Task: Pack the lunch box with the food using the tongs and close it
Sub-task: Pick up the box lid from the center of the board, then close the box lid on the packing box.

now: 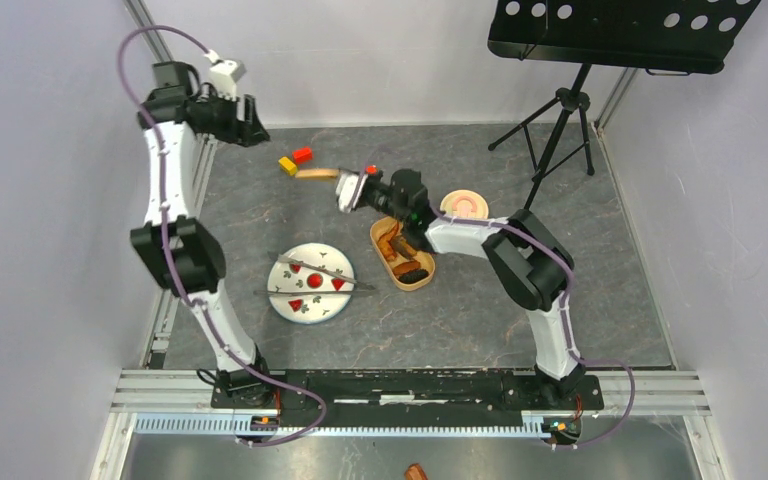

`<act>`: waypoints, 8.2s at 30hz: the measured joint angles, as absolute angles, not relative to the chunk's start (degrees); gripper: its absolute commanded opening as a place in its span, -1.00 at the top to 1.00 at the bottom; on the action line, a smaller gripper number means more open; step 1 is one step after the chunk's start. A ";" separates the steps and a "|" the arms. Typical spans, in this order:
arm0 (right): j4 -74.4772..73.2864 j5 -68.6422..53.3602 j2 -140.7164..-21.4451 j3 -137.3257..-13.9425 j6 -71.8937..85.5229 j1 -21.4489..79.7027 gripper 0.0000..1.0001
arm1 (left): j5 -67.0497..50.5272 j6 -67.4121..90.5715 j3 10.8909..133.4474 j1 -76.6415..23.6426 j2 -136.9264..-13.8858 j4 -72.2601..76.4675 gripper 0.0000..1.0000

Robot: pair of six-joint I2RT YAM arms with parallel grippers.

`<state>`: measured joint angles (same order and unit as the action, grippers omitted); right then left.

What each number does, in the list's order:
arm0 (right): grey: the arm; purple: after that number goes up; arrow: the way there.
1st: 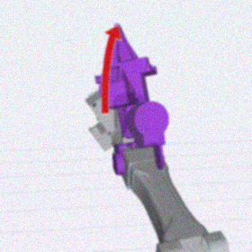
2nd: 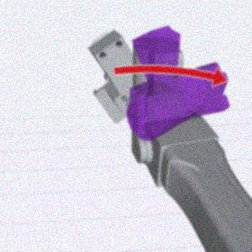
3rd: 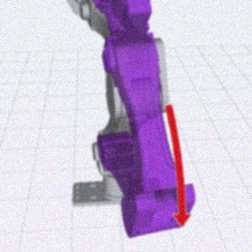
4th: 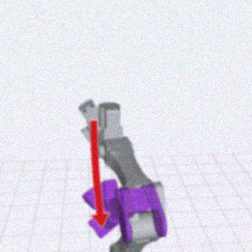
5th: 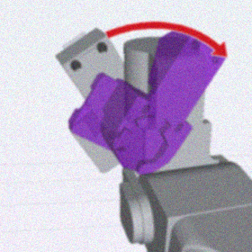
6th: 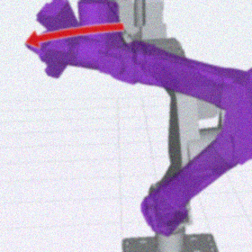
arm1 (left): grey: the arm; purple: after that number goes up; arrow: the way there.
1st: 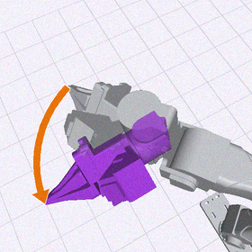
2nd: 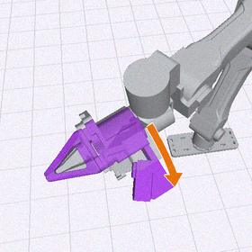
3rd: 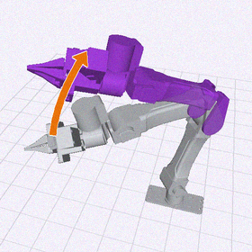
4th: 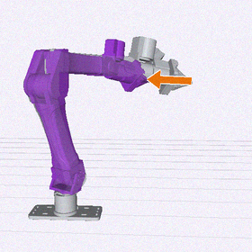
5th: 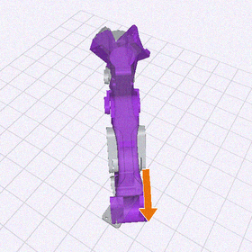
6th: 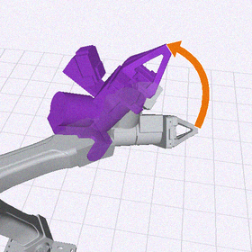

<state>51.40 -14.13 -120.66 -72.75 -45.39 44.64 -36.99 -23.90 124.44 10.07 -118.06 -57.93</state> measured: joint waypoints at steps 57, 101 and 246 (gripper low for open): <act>-11.75 -48.80 -101.56 -77.89 1.26 26.37 -0.04 | -50.35 -33.17 95.57 -14.24 -103.13 -53.98 0.95; -19.16 -30.50 -101.65 -70.67 -8.71 25.30 0.41 | -59.09 -16.97 105.06 -14.59 -127.13 -50.89 0.95; -6.22 -7.81 -95.92 -57.01 16.58 32.01 0.16 | -25.74 -37.58 61.47 -32.36 -97.17 -16.82 -0.19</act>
<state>-6.22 -7.81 -95.92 -57.01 16.58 32.01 -25.74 -37.58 61.47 -32.36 -97.17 -16.82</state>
